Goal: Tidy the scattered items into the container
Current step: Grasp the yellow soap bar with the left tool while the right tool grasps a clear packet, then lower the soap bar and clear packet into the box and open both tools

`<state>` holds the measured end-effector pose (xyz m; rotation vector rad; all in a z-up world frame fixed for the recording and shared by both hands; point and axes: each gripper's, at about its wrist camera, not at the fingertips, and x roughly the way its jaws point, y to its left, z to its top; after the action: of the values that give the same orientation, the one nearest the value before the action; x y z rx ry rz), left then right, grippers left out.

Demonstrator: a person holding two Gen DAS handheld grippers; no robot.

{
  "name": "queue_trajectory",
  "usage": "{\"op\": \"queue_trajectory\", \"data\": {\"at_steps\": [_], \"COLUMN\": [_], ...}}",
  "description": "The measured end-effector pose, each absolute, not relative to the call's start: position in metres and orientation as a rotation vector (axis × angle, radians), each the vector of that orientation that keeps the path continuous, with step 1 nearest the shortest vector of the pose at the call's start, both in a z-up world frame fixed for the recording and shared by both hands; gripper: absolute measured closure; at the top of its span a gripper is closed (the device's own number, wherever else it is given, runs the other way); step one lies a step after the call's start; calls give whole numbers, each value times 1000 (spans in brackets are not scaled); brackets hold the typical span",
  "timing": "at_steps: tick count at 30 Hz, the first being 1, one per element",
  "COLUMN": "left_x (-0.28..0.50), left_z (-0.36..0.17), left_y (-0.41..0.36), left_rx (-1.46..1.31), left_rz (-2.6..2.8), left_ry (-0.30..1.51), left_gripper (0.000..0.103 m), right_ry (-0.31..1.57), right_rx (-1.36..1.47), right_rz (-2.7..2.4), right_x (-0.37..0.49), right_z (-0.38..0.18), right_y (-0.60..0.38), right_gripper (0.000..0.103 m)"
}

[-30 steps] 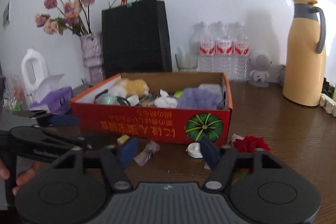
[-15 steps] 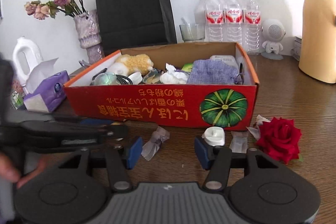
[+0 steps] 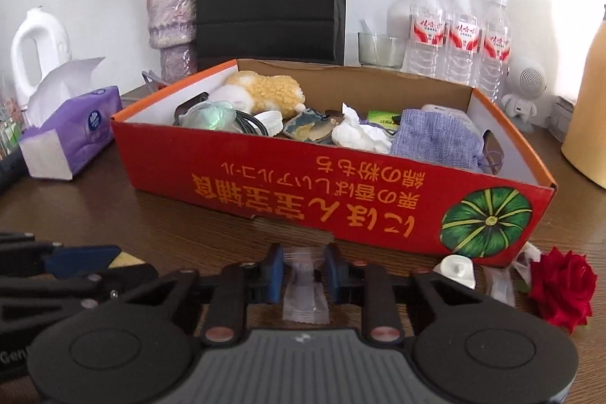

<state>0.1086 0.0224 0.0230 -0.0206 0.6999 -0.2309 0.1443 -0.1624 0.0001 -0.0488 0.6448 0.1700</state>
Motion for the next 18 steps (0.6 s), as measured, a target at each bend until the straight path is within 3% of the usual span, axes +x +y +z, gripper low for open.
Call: {"op": "queue_trajectory", "data": {"at_steps": [6, 13, 18], "left_x": [86, 40, 15], "left_z": [40, 74, 81], "left_y": [14, 6, -3], "left_rx": [5, -58, -95], "left_rz": [-203, -127, -121], "left_ry": [583, 304, 251], "left_gripper": [72, 72, 72], "right_ry": [597, 258, 120], "right_rx": [-43, -10, 11], "right_rz": [151, 114, 108], "right_x": [118, 54, 17], "right_z": [12, 61, 73], "right_y": [-172, -191, -196], "right_gripper": [82, 81, 81]}}
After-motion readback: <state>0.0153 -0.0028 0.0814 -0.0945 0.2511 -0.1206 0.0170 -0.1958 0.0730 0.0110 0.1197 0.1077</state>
